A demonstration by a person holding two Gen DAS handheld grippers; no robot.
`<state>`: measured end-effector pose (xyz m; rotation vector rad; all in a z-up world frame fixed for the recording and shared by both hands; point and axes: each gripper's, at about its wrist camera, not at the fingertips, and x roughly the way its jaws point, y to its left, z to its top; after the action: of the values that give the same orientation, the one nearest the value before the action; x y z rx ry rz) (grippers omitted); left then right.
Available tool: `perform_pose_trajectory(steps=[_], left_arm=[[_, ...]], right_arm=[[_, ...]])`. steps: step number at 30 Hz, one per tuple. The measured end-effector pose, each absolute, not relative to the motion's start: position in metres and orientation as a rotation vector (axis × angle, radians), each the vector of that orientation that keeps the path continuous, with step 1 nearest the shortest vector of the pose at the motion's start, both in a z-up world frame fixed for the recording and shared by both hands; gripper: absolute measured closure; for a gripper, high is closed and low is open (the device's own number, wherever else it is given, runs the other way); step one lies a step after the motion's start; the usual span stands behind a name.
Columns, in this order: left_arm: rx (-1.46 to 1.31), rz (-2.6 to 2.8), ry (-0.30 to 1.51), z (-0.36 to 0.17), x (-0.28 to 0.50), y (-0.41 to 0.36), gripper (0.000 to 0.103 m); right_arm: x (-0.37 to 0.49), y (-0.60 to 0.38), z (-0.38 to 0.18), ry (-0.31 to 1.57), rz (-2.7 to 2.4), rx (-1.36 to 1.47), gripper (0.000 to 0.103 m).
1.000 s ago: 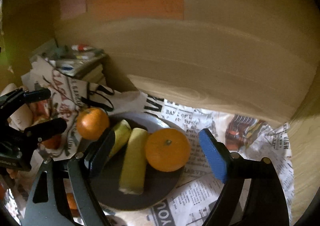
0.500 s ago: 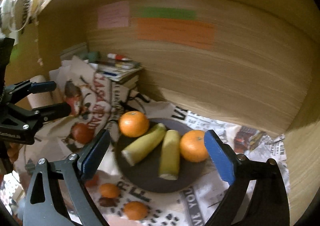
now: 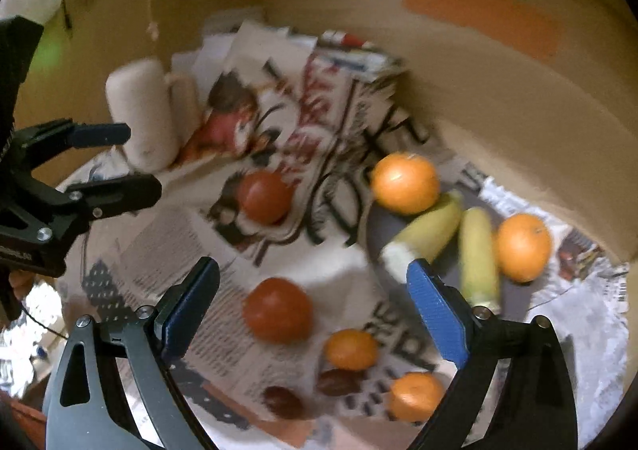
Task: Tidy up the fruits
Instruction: 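Grasp a red tomato with the left gripper while the right gripper grasps another tomato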
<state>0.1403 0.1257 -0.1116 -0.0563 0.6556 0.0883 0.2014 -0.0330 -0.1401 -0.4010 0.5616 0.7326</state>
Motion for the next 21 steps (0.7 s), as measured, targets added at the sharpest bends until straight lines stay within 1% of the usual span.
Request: perform_pose_trajectory(steps=[2, 4, 6, 10, 12, 15, 17, 21], left_arm=[[-0.059, 0.099, 0.669, -0.12, 0.134, 0.132, 0.007], [-0.067, 0.102, 0.68, -0.126, 0.132, 0.136, 0.007], [-0.078, 0.104, 0.686, -0.13, 0.131, 0.14, 0.007], [-0.104, 0.097, 0.701, -0.139, 0.134, 0.146, 0.007], [-0.101, 0.095, 0.7, -0.142, 0.137, 0.146, 0.007], [-0.101, 0.086, 0.701, -0.143, 0.144, 0.145, 0.008], [-0.106, 0.073, 0.704, -0.144, 0.148, 0.145, 0.012], [-0.104, 0.044, 0.712, -0.144, 0.16, 0.139, 0.015]], right_arm=[[0.201, -0.025, -0.15, 0.593, 0.74, -0.426, 0.011], [0.202, -0.02, -0.157, 0.625, 0.749, -0.44, 0.016], [0.205, -0.016, -0.164, 0.666, 0.758, -0.455, 0.03], [0.21, -0.01, -0.175, 0.728, 0.762, -0.465, 0.037], [0.213, -0.007, -0.179, 0.75, 0.762, -0.468, 0.047], [0.215, -0.005, -0.183, 0.765, 0.753, -0.481, 0.059], [0.216, -0.006, -0.181, 0.763, 0.754, -0.479, 0.059], [0.216, -0.011, -0.176, 0.748, 0.755, -0.459, 0.06]])
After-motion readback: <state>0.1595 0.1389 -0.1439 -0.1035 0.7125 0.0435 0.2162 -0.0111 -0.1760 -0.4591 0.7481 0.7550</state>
